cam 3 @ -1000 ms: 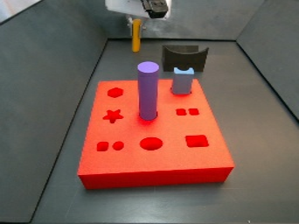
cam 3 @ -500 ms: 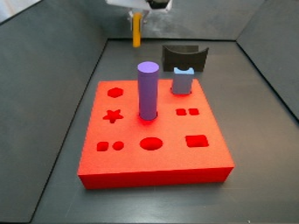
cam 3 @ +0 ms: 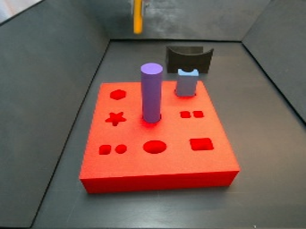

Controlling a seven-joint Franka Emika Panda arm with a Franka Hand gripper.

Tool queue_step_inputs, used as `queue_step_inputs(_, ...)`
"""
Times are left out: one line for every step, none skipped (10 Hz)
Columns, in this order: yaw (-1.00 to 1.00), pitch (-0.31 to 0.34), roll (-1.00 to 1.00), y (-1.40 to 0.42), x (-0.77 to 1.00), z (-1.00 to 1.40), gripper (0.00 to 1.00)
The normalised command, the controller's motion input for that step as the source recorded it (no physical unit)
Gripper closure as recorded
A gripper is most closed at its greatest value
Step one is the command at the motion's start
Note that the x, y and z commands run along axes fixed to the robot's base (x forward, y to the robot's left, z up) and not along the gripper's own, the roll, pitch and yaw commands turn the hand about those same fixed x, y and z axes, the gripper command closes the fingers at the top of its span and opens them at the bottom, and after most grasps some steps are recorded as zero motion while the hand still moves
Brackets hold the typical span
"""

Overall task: Pick up the oval object. Move up. Move to above the board. Insert the oval object.
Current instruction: Move to above the board.

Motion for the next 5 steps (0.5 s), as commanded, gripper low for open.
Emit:
queue_step_inputs(-0.08,0.149,-0.23,0.03,-0.02,1.0,1.0)
queue_step_inputs(-0.06,0.098,-0.13,0.04,-0.02,1.0,1.0)
queue_step_inputs(-0.06,0.085,-0.1,0.04,-0.02,1.0,1.0)
queue_step_inputs(-0.05,0.075,-0.04,0.04,-0.02,1.0,1.0)
queue_step_inputs(-0.04,0.078,-0.02,0.04,-0.02,1.0,1.0)
